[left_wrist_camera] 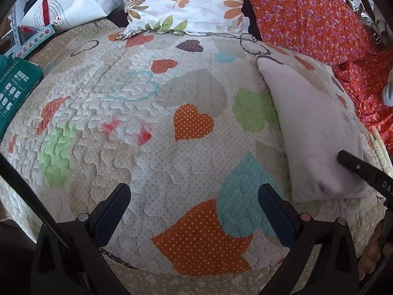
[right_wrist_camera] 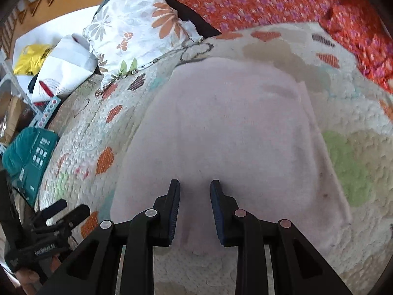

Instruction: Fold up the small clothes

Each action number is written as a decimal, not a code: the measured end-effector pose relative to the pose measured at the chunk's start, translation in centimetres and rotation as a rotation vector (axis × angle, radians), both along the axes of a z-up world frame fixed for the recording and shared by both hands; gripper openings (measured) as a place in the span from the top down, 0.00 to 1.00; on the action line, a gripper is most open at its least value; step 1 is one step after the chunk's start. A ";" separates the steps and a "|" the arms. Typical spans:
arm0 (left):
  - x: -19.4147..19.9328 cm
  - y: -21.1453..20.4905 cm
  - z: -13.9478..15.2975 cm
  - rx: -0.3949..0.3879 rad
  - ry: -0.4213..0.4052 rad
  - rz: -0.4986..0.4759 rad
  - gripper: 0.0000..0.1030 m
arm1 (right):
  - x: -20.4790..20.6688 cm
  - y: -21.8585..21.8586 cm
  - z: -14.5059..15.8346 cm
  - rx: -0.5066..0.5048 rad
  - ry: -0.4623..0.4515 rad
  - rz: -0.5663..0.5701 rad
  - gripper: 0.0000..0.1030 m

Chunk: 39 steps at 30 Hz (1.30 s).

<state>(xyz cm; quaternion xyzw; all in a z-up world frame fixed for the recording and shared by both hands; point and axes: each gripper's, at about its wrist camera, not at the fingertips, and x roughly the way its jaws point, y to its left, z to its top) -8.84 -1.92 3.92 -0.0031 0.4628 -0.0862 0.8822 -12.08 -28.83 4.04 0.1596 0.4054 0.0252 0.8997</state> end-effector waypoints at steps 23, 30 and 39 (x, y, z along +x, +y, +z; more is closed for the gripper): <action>9.7 -5.7 1.0 -0.307 0.168 -0.188 0.00 | 5.3 -11.0 3.2 0.005 0.066 -0.135 0.27; 12.5 -10.0 -1.9 -0.428 0.275 -0.250 0.02 | 9.7 -13.5 -1.7 0.247 0.127 -0.111 0.46; 12.0 -12.9 3.3 -0.404 0.171 -0.349 0.53 | 10.9 -11.6 4.0 0.343 -0.055 -0.060 0.80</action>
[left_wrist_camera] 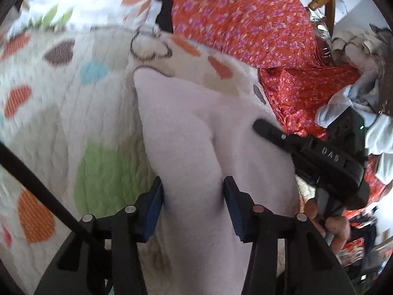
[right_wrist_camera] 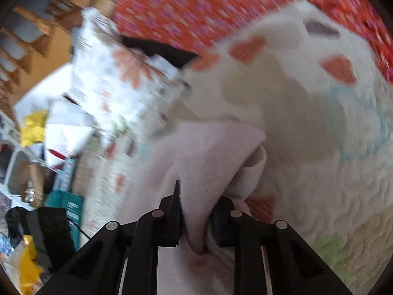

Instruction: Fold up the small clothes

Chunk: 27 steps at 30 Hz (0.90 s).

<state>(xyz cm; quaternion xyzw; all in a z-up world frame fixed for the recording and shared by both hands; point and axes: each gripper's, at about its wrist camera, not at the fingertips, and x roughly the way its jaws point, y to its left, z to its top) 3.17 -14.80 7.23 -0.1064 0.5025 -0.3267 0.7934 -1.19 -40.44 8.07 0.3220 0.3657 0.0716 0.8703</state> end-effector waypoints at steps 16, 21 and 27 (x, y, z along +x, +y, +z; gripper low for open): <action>-0.3 5.4 -0.2 0.131 -0.065 0.196 0.25 | -1.9 2.6 2.3 -0.302 -0.053 -0.085 0.75; -1.6 7.2 -1.0 0.152 -0.051 0.239 0.25 | -1.4 6.7 -1.3 -0.272 0.081 0.138 0.78; -3.4 8.9 -0.6 0.204 -0.118 0.255 0.25 | -3.7 5.6 -2.8 -0.367 0.209 0.067 0.82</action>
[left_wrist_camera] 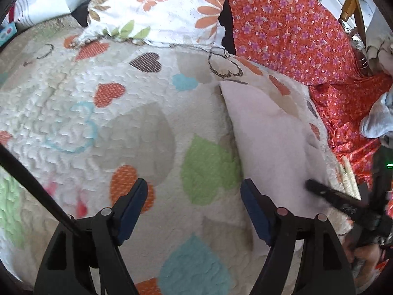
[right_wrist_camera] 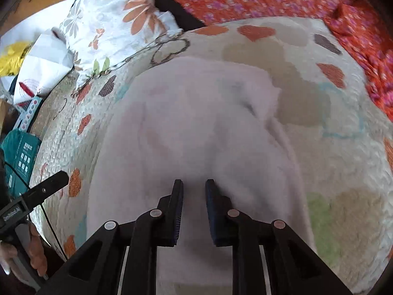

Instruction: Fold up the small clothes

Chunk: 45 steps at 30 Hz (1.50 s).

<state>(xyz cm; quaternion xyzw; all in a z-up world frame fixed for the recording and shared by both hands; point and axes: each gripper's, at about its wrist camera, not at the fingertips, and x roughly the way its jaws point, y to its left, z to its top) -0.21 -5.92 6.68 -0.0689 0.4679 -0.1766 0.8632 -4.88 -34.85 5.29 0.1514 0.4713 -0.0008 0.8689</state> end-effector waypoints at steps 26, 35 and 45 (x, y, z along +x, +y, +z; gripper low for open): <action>-7.1 1.8 4.8 0.216 -0.403 0.154 0.04 | -5.8 -4.4 -0.7 0.161 -0.032 -0.233 0.64; -11.4 1.5 3.9 0.163 -0.333 0.139 0.00 | -11.6 -1.7 -1.5 0.094 -0.073 -0.216 0.57; -12.0 -0.7 -0.9 0.198 -0.150 0.038 0.00 | -13.9 3.3 -1.1 -0.124 -0.134 -0.150 0.44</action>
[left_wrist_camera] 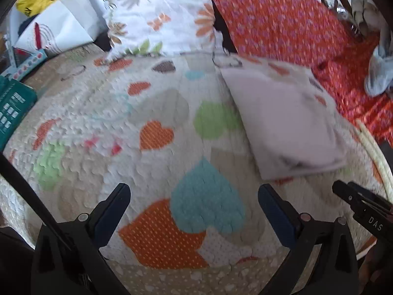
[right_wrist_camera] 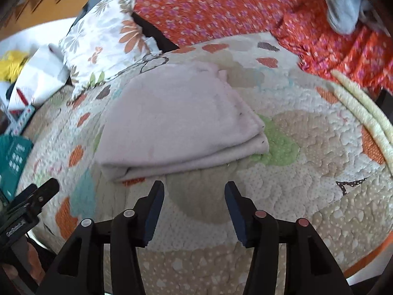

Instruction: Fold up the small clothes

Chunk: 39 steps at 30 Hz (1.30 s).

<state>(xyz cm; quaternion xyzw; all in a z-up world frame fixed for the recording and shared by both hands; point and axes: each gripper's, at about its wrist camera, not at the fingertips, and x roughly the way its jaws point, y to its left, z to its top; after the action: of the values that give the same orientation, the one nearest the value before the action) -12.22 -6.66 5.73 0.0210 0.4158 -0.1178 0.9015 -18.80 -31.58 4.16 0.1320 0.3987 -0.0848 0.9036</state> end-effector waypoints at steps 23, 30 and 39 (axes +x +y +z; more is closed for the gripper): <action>1.6 -0.9 -5.2 0.056 0.159 0.007 0.00 | 1.9 0.3 -2.1 -0.021 0.054 -0.007 0.39; 2.0 -0.7 -5.3 0.046 0.179 0.003 0.00 | 2.3 0.4 -2.4 -0.023 0.064 -0.009 0.38; 1.9 -0.6 -5.2 0.042 0.176 -0.004 0.00 | 2.3 0.5 -2.6 -0.034 0.068 -0.006 0.36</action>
<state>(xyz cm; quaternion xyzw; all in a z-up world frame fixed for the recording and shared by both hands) -10.37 -7.28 0.55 0.0302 0.4956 -0.1122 0.8607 -16.50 -31.07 1.58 0.1147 0.4271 -0.0985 0.8915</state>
